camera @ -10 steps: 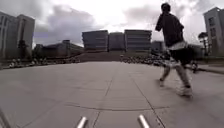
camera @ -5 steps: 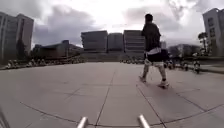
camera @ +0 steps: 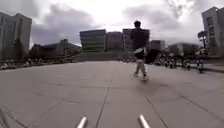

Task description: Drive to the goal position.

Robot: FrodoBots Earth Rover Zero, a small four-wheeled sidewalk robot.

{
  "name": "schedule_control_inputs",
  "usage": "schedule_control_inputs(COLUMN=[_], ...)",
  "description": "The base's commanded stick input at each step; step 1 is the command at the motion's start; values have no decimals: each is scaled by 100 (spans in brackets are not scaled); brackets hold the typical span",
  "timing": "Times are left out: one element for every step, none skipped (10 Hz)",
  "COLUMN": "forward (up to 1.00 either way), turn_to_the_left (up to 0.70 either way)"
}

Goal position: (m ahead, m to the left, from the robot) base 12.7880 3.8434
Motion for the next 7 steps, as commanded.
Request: schedule_control_inputs(forward=[70,70,70,70,70,70,70], turn_to_the_left=[0,0,0,0,0,0,0])
